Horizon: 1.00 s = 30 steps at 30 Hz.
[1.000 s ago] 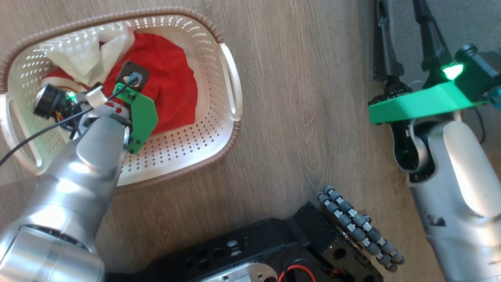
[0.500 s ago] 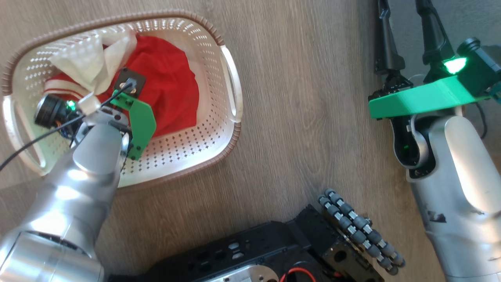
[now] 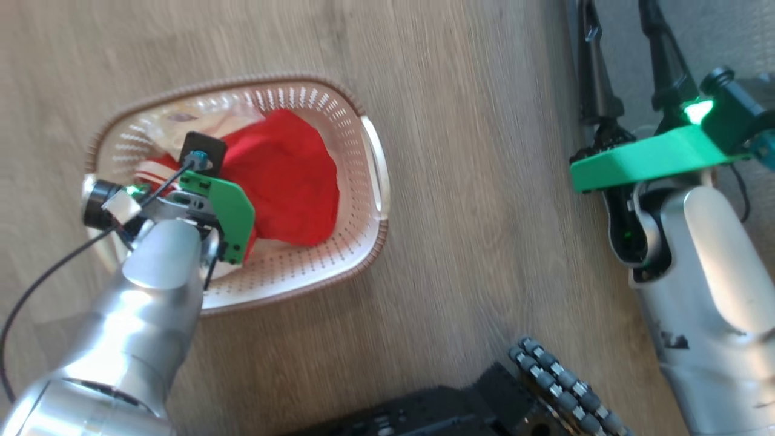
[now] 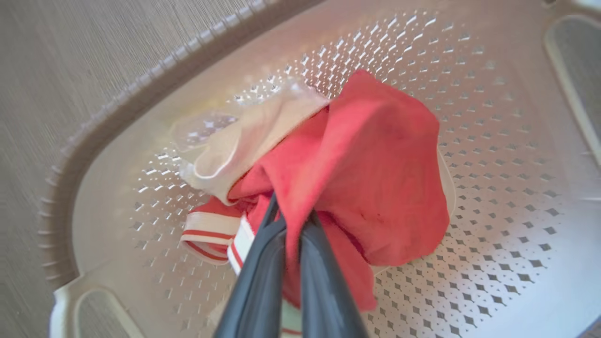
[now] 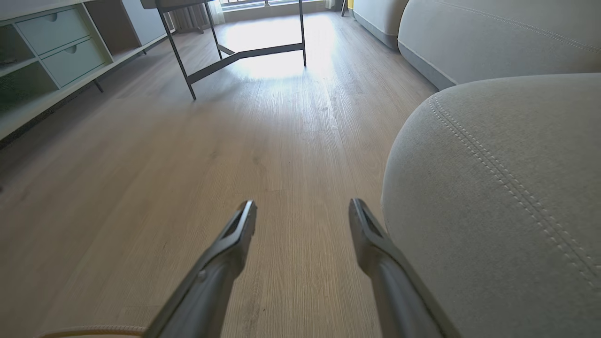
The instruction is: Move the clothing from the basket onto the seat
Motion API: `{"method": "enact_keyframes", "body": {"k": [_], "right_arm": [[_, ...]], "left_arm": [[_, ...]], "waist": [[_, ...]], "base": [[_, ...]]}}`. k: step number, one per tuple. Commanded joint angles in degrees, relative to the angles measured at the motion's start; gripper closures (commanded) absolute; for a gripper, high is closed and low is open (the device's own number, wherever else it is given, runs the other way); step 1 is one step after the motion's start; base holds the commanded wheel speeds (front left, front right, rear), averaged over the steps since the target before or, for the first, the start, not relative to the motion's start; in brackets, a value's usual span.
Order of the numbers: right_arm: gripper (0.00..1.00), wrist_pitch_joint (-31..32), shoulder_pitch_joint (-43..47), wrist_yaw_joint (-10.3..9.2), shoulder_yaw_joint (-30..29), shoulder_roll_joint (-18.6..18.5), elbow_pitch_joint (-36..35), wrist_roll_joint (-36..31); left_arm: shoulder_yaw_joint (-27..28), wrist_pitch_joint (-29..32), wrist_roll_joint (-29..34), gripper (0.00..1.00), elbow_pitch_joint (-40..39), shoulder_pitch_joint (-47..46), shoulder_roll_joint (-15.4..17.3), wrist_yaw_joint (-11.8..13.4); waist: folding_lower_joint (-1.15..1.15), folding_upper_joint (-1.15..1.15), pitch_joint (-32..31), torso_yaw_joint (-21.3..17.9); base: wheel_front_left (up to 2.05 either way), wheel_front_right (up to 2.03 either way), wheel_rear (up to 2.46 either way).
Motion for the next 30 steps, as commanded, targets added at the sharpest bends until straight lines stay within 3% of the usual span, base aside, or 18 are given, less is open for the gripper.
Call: {"method": "enact_keyframes", "body": {"k": [1,10,19,30], "right_arm": [[0.00,-0.3,2.7,0.40,0.7,-0.8,-1.1,-0.1],[0.00,-0.3,5.6,0.40,0.9,-1.8,0.9,-0.2],[0.00,-0.3,9.2,0.40,0.5,-2.3,3.0,-0.3],[0.00,-0.3,14.3,0.40,0.3,-1.8,5.4,-0.4]], "left_arm": [[1.4,-0.9,-0.6,1.00,-0.4,2.3,0.4,-0.3],[3.4,-5.4,-5.2,1.00,-1.0,6.3,-1.5,-1.5],[4.4,-6.7,-9.2,1.00,-6.6,9.4,-1.8,-2.2],[8.2,-6.8,-10.8,1.00,-24.4,17.2,-1.8,-0.9]], "waist": [[0.00,0.00,-3.3,1.5],[0.00,0.00,-13.2,4.9],[0.00,0.00,-20.8,8.0],[0.00,0.00,-29.6,10.5]], "base": [[0.00,0.00,0.00],[0.00,0.00,0.00],[0.00,0.00,0.00],[0.00,0.00,0.00]]}}
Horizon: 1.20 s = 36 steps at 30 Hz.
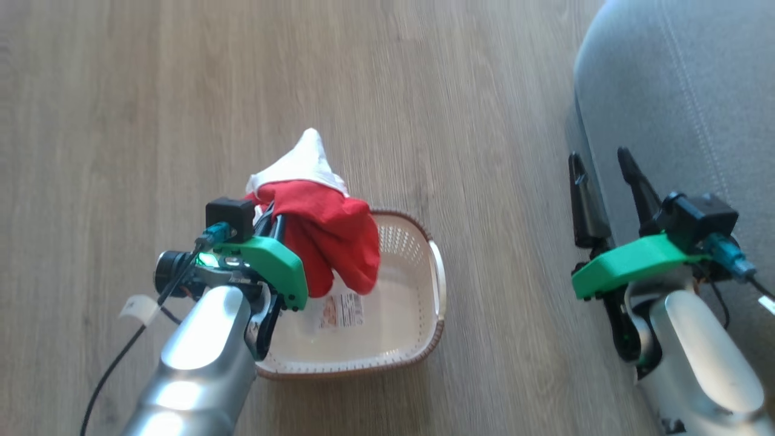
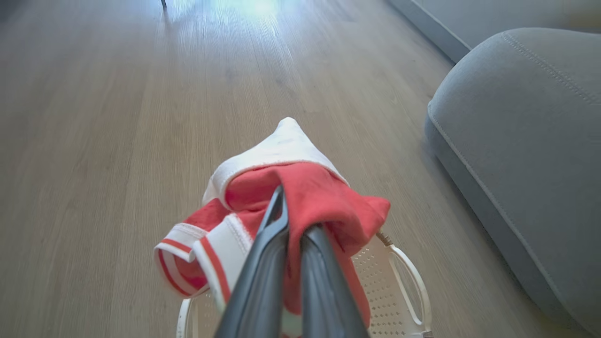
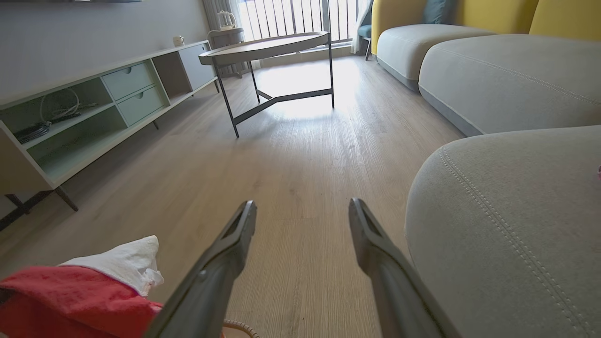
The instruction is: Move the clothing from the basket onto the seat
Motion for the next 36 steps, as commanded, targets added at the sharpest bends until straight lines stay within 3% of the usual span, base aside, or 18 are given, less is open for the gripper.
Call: {"method": "enact_keyframes", "body": {"k": [1,19,36], "right_arm": [[0.00,-0.3,0.7,0.40,0.8,0.0,-1.3,-0.3],[0.00,-0.3,6.7,0.40,0.9,1.8,1.0,-0.5],[0.00,-0.3,9.0,0.40,0.9,3.2,1.5,-0.6]], "left_arm": [[2.4,-0.7,0.2,1.00,-3.3,-0.4,0.8,0.0],[5.6,-0.7,3.4,1.00,-24.5,6.2,0.8,-2.1],[1.8,-0.7,1.8,1.00,-40.5,3.7,0.8,-1.4]], "waist": [[0.01,-0.01,-2.6,1.0],[0.01,-0.01,-12.0,3.2],[0.01,-0.01,-12.7,3.6]], "base": [[0.00,0.00,0.00],[0.00,0.00,0.00],[0.00,0.00,0.00]]}}
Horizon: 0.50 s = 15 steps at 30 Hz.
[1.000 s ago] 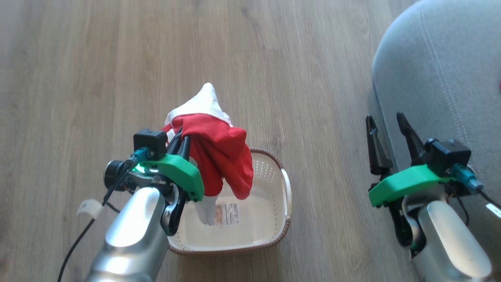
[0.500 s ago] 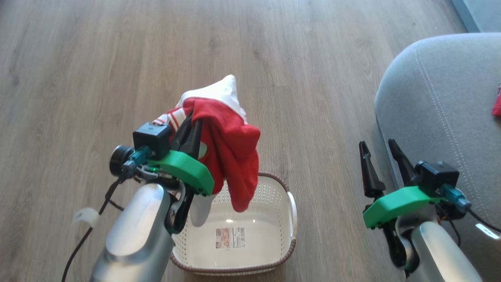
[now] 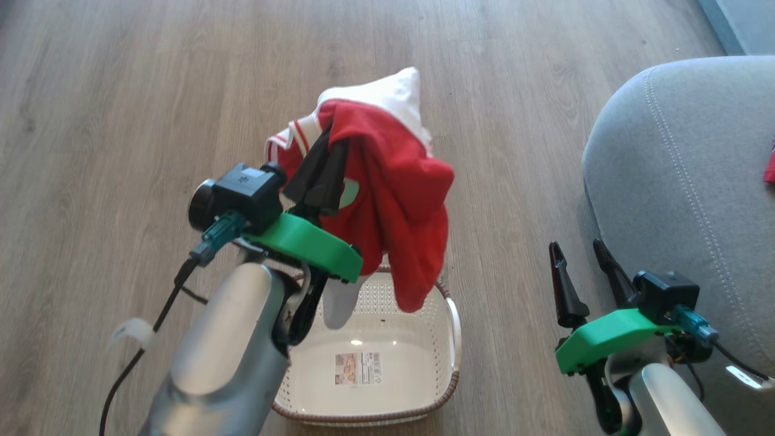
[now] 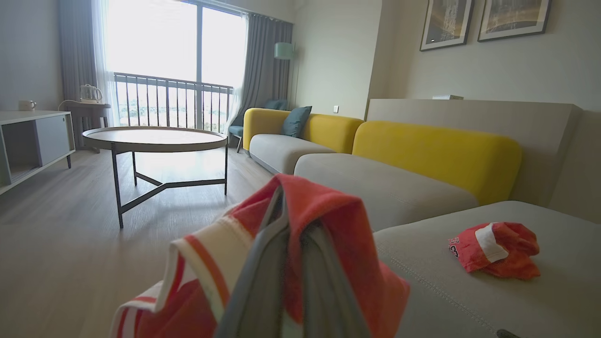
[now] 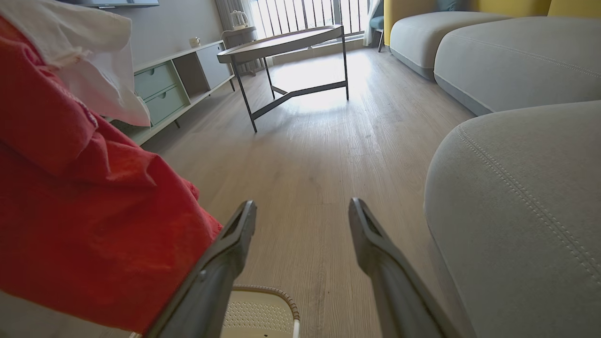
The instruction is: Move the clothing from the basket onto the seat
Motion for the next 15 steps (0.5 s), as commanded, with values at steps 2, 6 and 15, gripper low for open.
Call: {"method": "enact_keyframes", "body": {"k": [2,6,15], "right_arm": [[0.00,-0.3,-1.5,0.40,0.9,0.2,-1.6,-0.5],[0.00,-0.3,-1.5,0.40,1.3,0.3,-1.3,-0.5],[0.00,-0.3,-3.3,0.40,6.4,-1.0,-3.7,-1.2]], "left_arm": [[1.3,-0.5,-0.3,1.00,-3.3,-4.7,0.7,0.5],[0.3,-0.3,-0.6,1.00,-5.1,-5.4,0.7,1.0],[-1.5,-0.1,-1.0,1.00,-6.7,-5.8,0.7,1.6]], "waist": [[0.01,0.00,0.1,0.0],[0.01,0.00,0.0,-0.1],[0.01,0.00,0.3,-0.2]], "base": [[0.00,0.00,0.00],[0.00,0.00,0.00],[0.00,0.00,0.00]]}}
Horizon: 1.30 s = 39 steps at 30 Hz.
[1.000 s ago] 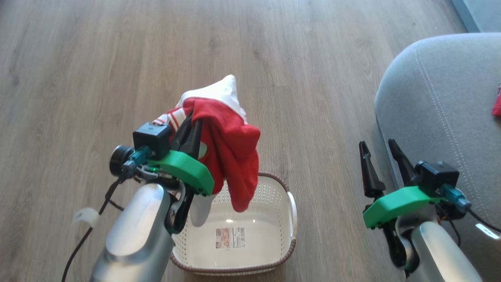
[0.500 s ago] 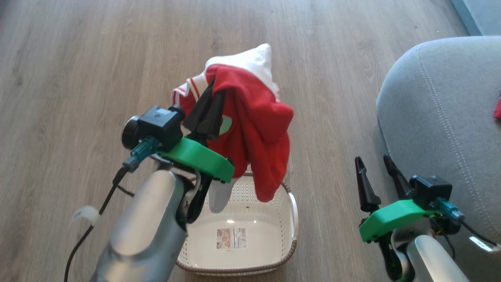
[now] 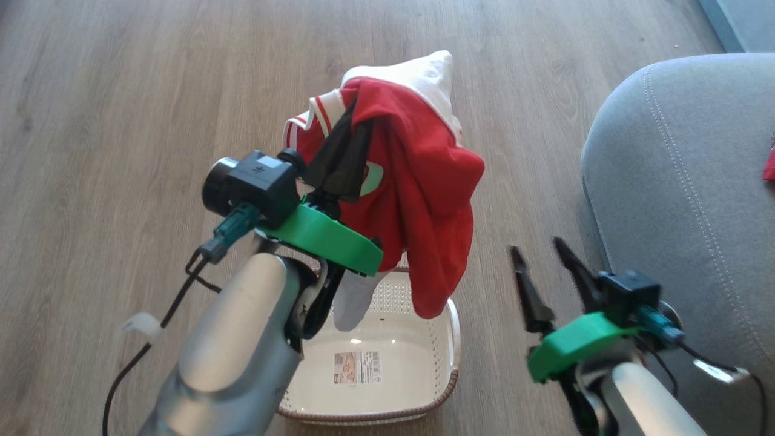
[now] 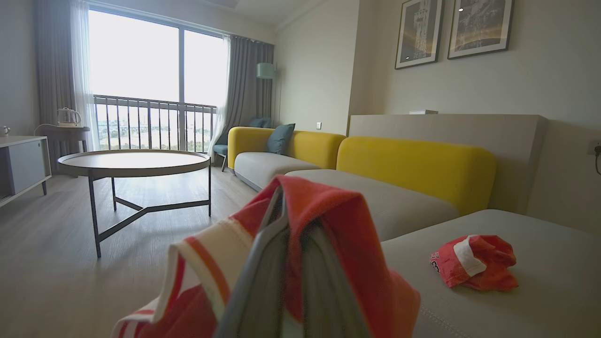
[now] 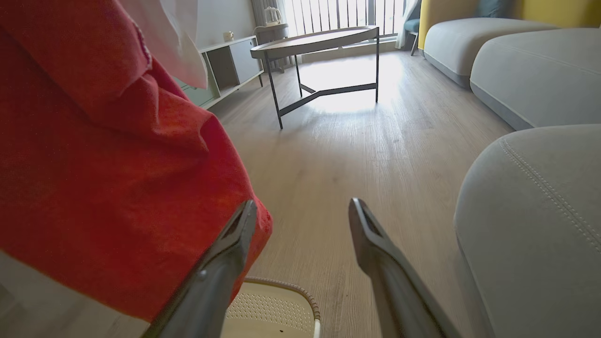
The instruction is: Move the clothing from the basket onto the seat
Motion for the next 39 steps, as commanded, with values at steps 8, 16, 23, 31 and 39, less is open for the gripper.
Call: {"method": "enact_keyframes", "body": {"k": [8,16,23,31,39], "right_arm": [[0.00,-0.3,-9.5,0.40,15.0,-4.8,-8.4,1.4],[0.00,-0.3,-12.7,0.40,16.9,-5.2,-11.2,-0.7],[0.00,-0.3,-14.6,0.40,18.3,-3.9,-7.7,-3.7],[0.00,-0.3,-18.8,0.40,21.5,-2.3,0.1,-3.6],[0.00,-0.3,-24.4,0.40,22.1,0.8,8.8,-5.7]], "left_arm": [[-0.6,-0.3,-1.1,1.00,-2.3,-3.8,0.7,0.3],[-2.0,-0.5,-1.5,1.00,-2.3,-4.2,0.7,0.5],[-3.5,-0.6,-2.1,1.00,-2.5,-4.4,0.7,0.5],[-6.3,-0.6,-3.1,1.00,-2.6,-5.2,0.7,0.5],[-10.1,-0.6,-5.0,1.00,-2.7,-5.8,0.7,0.9]], "waist": [[0.00,0.00,-0.1,0.7],[0.00,0.00,0.1,1.6],[0.00,0.00,0.1,2.0],[0.00,0.00,-0.2,3.0],[0.00,0.00,-0.4,4.7]], "base": [[0.00,0.00,0.00],[0.00,0.00,0.00],[0.00,0.00,0.00],[0.00,0.00,0.00],[0.00,0.00,0.00]]}}
